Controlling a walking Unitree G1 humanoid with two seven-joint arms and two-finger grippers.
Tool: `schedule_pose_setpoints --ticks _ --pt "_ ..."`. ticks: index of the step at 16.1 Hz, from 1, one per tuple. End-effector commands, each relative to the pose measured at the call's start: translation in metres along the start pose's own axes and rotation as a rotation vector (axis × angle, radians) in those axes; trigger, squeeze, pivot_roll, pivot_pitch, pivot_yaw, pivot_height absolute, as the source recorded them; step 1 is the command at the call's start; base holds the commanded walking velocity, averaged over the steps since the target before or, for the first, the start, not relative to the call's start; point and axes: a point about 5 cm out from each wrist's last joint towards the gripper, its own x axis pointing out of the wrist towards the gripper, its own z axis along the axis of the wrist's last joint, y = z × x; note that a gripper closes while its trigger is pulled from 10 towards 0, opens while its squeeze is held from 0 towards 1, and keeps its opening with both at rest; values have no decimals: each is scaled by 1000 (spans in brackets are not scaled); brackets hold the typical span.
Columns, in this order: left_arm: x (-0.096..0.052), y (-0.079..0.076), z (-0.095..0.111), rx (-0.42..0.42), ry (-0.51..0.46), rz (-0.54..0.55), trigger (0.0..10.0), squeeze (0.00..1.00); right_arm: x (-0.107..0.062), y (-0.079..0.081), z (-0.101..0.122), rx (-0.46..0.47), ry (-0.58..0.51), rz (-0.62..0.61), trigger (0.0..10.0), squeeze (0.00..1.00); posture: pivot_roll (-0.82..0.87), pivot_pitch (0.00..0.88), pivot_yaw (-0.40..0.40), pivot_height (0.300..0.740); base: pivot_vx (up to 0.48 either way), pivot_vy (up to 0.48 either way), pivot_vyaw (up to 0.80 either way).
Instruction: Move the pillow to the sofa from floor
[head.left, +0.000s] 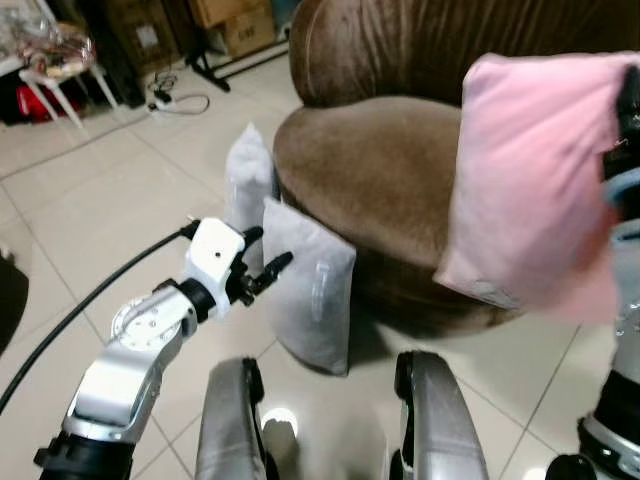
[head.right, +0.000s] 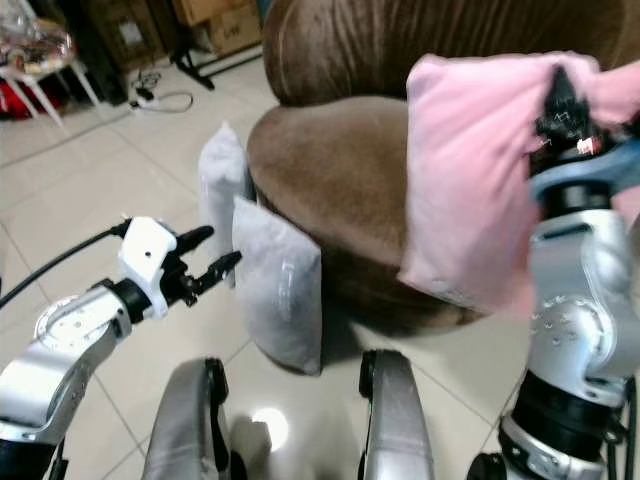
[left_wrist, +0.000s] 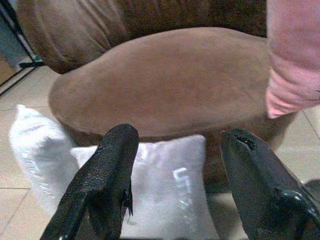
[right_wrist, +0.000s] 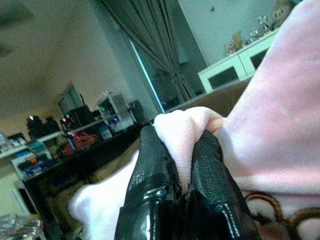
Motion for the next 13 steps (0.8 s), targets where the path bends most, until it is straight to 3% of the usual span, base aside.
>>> schedule_pose_setpoints --ticks 1,3,5,10,13 --pt "0 11 14 23 -35 60 10000 0 12 20 6 -23 -39 -6 10000 0 -158 0 75 555 0 0 0" --pt "2 14 26 35 -71 75 10000 0 20 32 12 -18 -50 -6 10000 0 -163 0 78 570 0 0 0" --pt "3 20 27 39 -75 146 10000 0 24 57 9 -40 -46 32 10000 0 -158 0 72 590 0 0 0" --pt "-3 24 32 56 -79 240 10000 0 39 72 -13 -37 -13 10 10000 0 -83 0 -12 640 0 0 0" --pt "-5 24 25 59 -47 268 10000 0 38 77 -29 -19 31 26 10000 0 -79 0 -12 660 0 0 0"
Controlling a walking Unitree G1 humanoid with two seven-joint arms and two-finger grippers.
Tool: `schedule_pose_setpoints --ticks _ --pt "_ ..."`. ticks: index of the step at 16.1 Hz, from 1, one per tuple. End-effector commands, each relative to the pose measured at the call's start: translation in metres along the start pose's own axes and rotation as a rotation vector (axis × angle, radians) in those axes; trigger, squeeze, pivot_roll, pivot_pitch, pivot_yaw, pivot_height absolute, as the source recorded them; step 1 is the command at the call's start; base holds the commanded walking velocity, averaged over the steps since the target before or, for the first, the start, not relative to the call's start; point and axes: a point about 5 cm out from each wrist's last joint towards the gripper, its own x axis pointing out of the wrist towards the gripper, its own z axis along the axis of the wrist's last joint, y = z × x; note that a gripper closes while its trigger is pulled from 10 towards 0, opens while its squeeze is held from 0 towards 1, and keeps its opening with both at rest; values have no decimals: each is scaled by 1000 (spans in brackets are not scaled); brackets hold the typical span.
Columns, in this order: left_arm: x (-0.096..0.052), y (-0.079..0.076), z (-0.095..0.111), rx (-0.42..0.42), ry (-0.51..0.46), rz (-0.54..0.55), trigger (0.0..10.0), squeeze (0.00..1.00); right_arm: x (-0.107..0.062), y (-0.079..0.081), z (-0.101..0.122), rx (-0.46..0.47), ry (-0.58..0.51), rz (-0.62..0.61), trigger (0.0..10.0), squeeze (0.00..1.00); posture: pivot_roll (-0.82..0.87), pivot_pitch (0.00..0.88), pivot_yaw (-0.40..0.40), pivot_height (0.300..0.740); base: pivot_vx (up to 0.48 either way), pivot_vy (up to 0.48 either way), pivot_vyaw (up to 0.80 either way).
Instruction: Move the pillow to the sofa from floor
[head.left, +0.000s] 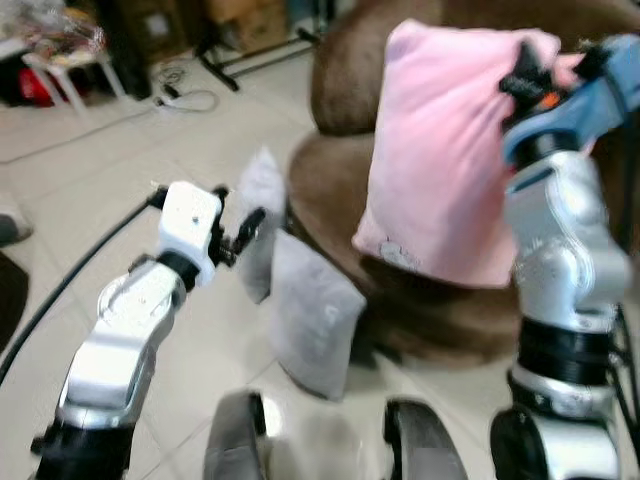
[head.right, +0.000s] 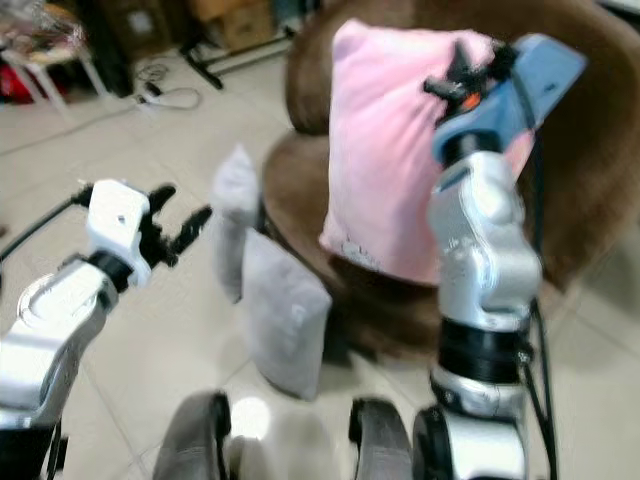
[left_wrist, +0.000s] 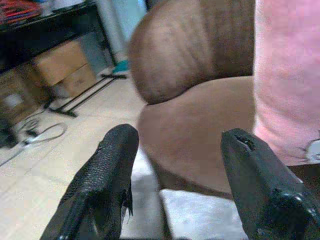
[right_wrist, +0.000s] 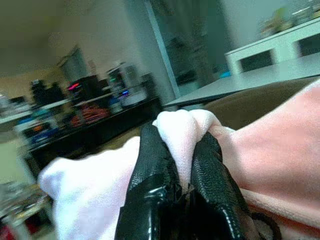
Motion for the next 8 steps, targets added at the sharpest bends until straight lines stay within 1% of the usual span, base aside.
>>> schedule_pose_setpoints --ticks 1,2,3,4,6,7,8 --pt "-3 3 -6 21 30 24 10000 0 -4 5 -4 -7 -20 23 10000 0 -86 0 0 670 0 0 0" --pt "-4 5 -12 30 55 43 10000 0 -12 4 -20 -3 24 19 10000 0 -91 0 3 680 0 0 0" --pt "-4 6 -13 27 60 51 10000 0 -15 3 -25 -1 40 16 10000 0 -92 0 4 685 0 0 0" --pt "-3 7 -13 25 64 58 10000 0 -20 0 -34 -6 71 10 10000 0 -92 0 5 700 0 0 0" --pt "-1 6 -12 26 61 55 10000 0 -21 -2 -36 -27 78 -9 10000 0 -92 0 8 715 0 0 0" --pt "-1 4 -12 22 58 55 10000 0 -22 -5 -36 -2 81 -19 10000 0 -92 0 8 725 0 0 0" --pt "-1 4 -11 7 51 72 10000 0 -25 -11 -38 2 86 -28 10000 0 -81 0 3 740 0 0 0"
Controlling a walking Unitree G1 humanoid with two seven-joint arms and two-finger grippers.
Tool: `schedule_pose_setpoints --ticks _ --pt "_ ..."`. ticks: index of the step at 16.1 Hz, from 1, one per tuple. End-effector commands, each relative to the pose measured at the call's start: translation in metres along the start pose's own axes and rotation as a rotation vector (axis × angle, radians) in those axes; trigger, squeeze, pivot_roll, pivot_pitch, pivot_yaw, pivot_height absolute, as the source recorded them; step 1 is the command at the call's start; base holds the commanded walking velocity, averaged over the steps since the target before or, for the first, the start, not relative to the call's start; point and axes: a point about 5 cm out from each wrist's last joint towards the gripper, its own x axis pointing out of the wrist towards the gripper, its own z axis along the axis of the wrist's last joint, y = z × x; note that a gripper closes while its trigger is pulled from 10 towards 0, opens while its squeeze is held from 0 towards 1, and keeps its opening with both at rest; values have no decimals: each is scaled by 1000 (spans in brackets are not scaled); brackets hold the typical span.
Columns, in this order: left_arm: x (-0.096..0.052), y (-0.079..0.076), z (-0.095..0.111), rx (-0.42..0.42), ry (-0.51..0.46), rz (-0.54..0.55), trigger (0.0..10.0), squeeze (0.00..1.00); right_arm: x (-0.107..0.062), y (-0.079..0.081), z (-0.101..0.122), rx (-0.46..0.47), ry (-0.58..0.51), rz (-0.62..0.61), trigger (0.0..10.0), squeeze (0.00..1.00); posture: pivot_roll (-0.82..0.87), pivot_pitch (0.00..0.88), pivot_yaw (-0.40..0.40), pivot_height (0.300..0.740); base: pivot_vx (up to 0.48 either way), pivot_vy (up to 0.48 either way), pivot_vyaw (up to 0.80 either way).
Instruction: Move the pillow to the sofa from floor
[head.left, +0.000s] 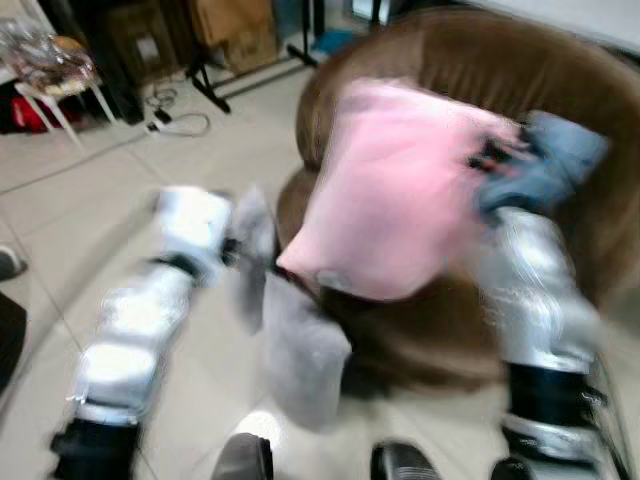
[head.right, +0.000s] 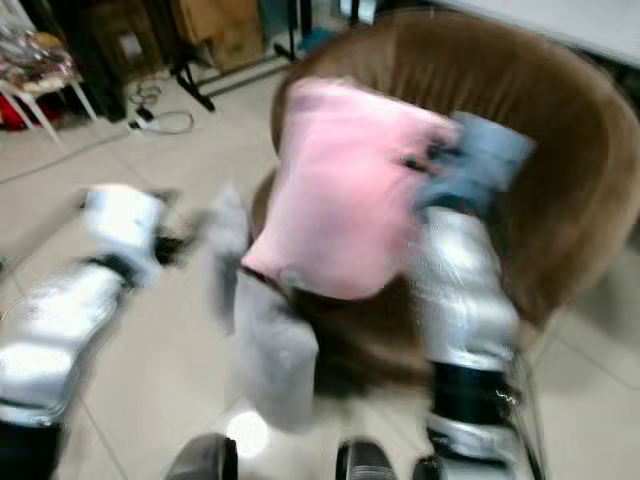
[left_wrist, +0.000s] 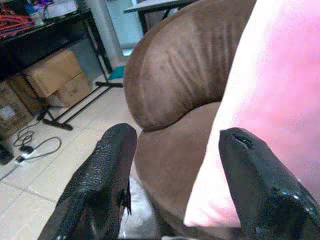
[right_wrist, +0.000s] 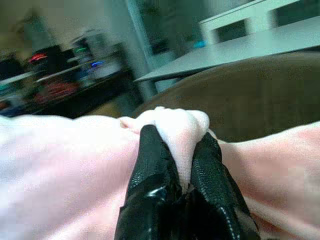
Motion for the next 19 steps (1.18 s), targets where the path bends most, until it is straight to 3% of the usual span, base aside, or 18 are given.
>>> schedule_pose_setpoints --ticks 1,9,12,19 --pt "-6 17 -4 11 34 74 10000 0 -4 18 5 20 -43 80 10000 0 -81 0 3 740 0 0 0" --pt "-4 18 -7 35 41 115 10000 0 -26 0 -29 -33 97 -8 10000 0 -87 0 13 740 0 -76 0" --pt "-1 17 -6 51 35 106 10000 0 -32 0 -35 -58 112 -9 10000 0 -83 0 13 740 0 -407 0" --pt "3 15 -2 70 13 103 10000 0 -32 10 -43 -15 141 39 10000 0 -68 0 10 740 0 -402 0"
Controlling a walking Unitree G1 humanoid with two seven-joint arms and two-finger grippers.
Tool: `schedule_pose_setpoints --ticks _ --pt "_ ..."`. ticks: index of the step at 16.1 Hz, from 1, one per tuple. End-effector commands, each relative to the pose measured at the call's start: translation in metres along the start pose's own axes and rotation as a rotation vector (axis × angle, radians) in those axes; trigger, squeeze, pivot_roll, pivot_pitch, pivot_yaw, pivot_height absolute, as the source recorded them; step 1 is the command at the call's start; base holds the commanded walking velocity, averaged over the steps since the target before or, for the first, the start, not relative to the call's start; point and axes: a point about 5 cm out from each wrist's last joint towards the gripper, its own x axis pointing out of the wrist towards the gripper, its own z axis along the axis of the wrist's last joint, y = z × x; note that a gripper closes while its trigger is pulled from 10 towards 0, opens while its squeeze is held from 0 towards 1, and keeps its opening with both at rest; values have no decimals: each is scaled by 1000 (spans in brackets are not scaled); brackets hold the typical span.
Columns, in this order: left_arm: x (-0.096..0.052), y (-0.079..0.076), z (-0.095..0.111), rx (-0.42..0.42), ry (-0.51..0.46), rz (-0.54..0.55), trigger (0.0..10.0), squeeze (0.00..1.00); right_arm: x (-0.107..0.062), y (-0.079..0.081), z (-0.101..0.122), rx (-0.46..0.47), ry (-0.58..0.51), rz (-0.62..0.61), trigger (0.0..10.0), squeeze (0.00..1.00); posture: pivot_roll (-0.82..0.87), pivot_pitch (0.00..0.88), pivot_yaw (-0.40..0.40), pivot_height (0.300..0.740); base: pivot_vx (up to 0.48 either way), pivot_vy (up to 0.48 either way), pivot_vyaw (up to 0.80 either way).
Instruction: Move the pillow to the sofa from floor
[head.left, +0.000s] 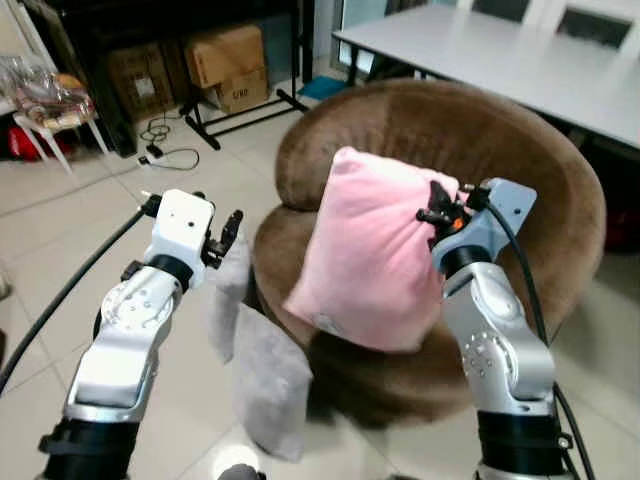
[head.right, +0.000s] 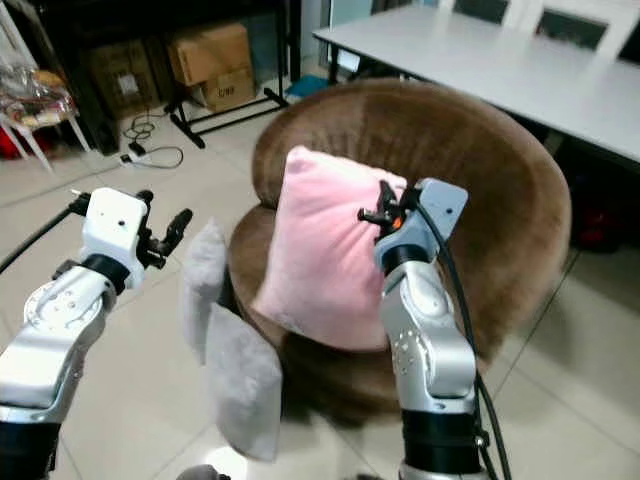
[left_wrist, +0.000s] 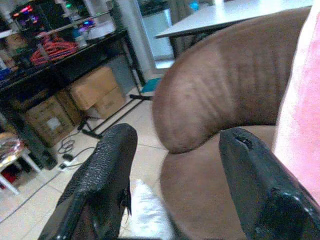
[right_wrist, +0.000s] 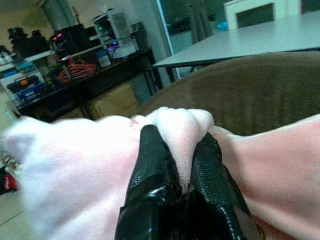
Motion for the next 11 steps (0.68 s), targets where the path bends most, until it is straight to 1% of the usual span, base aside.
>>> schedule_pose_setpoints --ticks 1,3,6,7,9,10,11 --pt "2 -1 5 19 -19 -4 10000 0 1 -5 10 3 -49 -13 10000 0 -68 0 11 740 0 -352 0" --pt "2 0 5 22 -20 -3 10000 0 2 -4 10 3 -49 -12 10000 0 -66 0 10 740 0 -345 0" --pt "2 1 2 0 -6 8 10000 0 5 -1 6 -26 -24 18 10000 0 -65 0 10 740 0 0 0" --pt "2 2 2 6 -13 15 10000 0 5 0 6 -30 -22 25 10000 0 -70 0 10 740 0 0 0" --pt "3 2 2 -1 -21 3 10000 0 6 0 7 -32 -23 28 10000 0 -70 0 10 740 0 0 0" --pt "3 2 2 -21 -26 -3 10000 0 6 -1 7 -32 -22 29 10000 0 -72 0 12 740 0 0 0" --pt "3 2 2 -26 -26 -5 10000 0 6 -1 6 -48 -11 32 10000 0 -75 0 14 740 0 0 0"
